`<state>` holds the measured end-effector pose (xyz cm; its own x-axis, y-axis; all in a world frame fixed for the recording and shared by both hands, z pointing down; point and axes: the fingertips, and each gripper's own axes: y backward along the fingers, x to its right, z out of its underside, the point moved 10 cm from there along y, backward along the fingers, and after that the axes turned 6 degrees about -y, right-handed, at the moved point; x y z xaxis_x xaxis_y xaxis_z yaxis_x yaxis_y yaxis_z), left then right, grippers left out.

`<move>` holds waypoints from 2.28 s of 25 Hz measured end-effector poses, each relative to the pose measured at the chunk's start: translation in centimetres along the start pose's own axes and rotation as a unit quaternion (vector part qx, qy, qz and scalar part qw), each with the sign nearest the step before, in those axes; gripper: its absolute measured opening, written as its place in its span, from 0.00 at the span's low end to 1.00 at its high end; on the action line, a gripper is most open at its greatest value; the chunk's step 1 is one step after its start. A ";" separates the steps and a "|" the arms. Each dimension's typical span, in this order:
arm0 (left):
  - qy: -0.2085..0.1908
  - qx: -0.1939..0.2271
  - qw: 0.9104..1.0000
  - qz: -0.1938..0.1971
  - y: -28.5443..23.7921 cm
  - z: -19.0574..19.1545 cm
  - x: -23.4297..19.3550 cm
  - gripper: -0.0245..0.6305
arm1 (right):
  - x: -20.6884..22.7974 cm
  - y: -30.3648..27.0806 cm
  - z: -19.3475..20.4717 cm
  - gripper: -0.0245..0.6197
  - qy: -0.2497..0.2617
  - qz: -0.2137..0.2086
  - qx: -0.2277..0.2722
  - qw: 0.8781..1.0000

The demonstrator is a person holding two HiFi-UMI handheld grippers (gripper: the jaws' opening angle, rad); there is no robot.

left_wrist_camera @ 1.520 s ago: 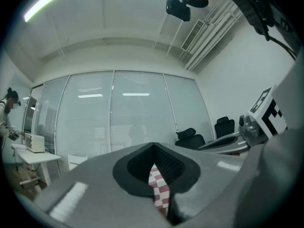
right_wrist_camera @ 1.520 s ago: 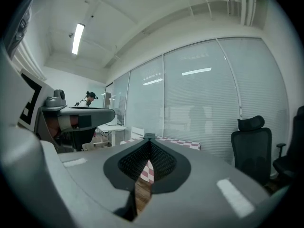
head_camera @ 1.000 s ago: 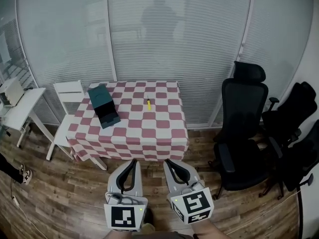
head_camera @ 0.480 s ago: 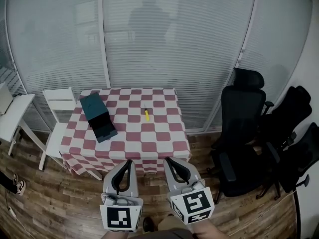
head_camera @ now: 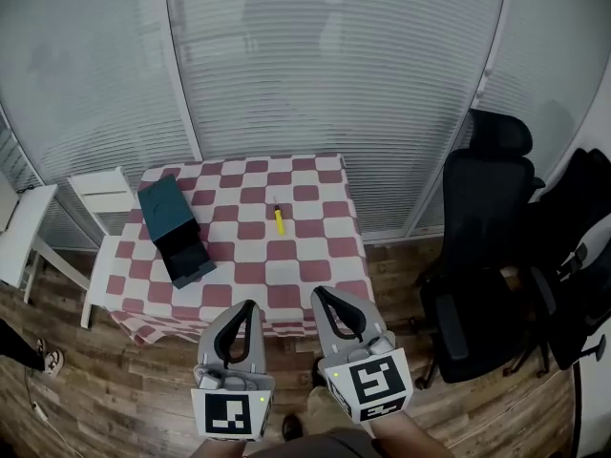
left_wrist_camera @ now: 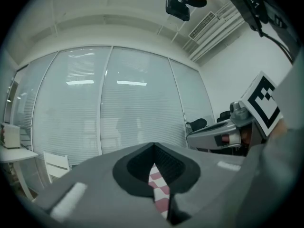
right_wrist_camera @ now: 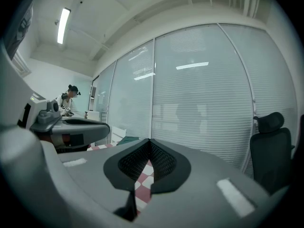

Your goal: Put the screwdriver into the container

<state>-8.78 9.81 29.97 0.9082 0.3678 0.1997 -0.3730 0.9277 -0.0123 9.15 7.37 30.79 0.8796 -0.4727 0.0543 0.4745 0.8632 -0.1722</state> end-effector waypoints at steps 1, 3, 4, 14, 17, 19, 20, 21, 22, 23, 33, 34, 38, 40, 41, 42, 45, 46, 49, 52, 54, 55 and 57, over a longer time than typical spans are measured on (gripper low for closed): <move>-0.003 -0.005 1.000 -0.001 -1.3 0.1 -0.2 0.04 | 0.8 -1.1 0.0 0.08 -0.003 -0.003 -0.002 1.000; -0.007 -0.012 1.000 -0.001 -3.8 0.3 -0.4 0.04 | 2.5 -3.3 -0.1 0.08 -0.008 -0.010 -0.008 1.000; -0.007 -0.014 1.000 -0.001 -5.0 0.4 -0.6 0.04 | 3.3 -4.5 -0.2 0.08 -0.010 -0.013 -0.011 1.000; -0.018 -0.023 0.999 -0.042 -14.1 -0.3 -2.9 0.04 | 9.6 -13.3 -2.2 0.08 -0.014 -0.049 -0.013 0.999; -0.023 -0.016 0.998 -0.057 -15.5 -1.0 -3.4 0.04 | 10.7 -14.9 -3.0 0.08 -0.008 -0.059 -0.008 0.998; -0.021 -0.011 0.997 -0.068 -16.2 -1.3 -3.8 0.04 | 11.2 -15.9 -3.5 0.08 -0.003 -0.065 -0.005 0.998; -0.019 -0.007 0.997 -0.074 -16.5 -1.4 -4.1 0.04 | 11.4 -16.4 -3.8 0.08 -0.001 -0.067 -0.003 0.998; -0.019 -0.004 0.997 -0.080 -16.6 -1.5 -4.4 0.04 | 11.5 -16.8 -4.0 0.08 0.001 -0.069 -0.002 0.998; -0.020 -0.002 0.996 -0.086 -16.7 -1.5 -4.7 0.04 | 11.5 -17.3 -4.1 0.08 0.002 -0.071 0.000 0.997; -0.021 -0.001 0.996 -0.090 -16.9 -1.5 -5.0 0.04 | 11.5 -17.7 -4.3 0.08 0.004 -0.073 0.001 0.997; -0.009 0.007 0.998 -0.066 -19.9 0.0 -8.9 0.04 | 10.9 -22.4 -4.0 0.08 0.009 -0.054 -0.025 0.998; -0.008 0.005 0.998 -0.059 -20.2 0.3 -9.3 0.04 | 10.8 -22.9 -3.7 0.08 0.008 -0.050 -0.032 0.998; 0.007 -0.007 0.999 -0.034 -21.5 1.5 -10.8 0.04 | 10.7 -24.6 -2.5 0.08 0.003 -0.024 -0.056 0.998; 0.017 -0.009 0.999 -0.028 -22.2 2.0 -11.5 0.04 | 10.7 -25.4 -2.0 0.08 0.001 -0.013 -0.068 0.998; 0.020 -0.011 0.999 -0.025 -22.5 2.3 -11.7 0.04 | 10.8 -25.7 -1.7 0.08 0.000 -0.009 -0.074 0.997; 0.020 -0.013 0.999 -0.021 -22.9 2.6 -11.9 0.04 | 10.9 -26.1 -1.5 0.08 -0.002 -0.006 -0.080 0.997; 0.024 -0.018 0.999 -0.011 -24.0 3.1 -12.5 0.04 | 11.2 -27.0 -1.1 0.08 -0.005 0.001 -0.094 0.996; 0.027 -0.019 0.999 -0.010 -24.3 3.3 -12.7 0.04 | 11.2 -27.4 -1.1 0.08 -0.005 0.002 -0.096 0.995; 0.032 -0.026 0.999 -0.008 -25.0 3.8 -13.4 0.04 | 11.3 -28.5 -0.8 0.08 -0.007 0.003 -0.106 0.994; 0.035 -0.037 0.999 -0.006 -25.6 4.4 -13.9 0.04 | 11.3 -29.5 0.0 0.08 -0.013 0.005 -0.125 0.992; 0.036 -0.043 0.998 -0.003 -26.1 4.9 -14.2 0.04 | 11.4 -30.2 0.9 0.08 -0.019 0.008 -0.141 0.990; 0.037 -0.046 0.998 -0.001 -26.3 5.2 -14.4 0.04 | 11.4 -30.6 1.4 0.09 -0.022 0.010 -0.150 0.988; 0.039 -0.052 0.998 0.003 -26.8 5.9 -14.6 0.04 | 11.5 -31.4 2.5 0.10 -0.029 0.012 -0.167 0.985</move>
<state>-13.13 -20.79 33.14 0.9198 0.3727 0.1231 -0.3597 0.9259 -0.1157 4.46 -24.68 39.24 0.8951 -0.4344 0.1009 0.4249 0.7623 -0.4882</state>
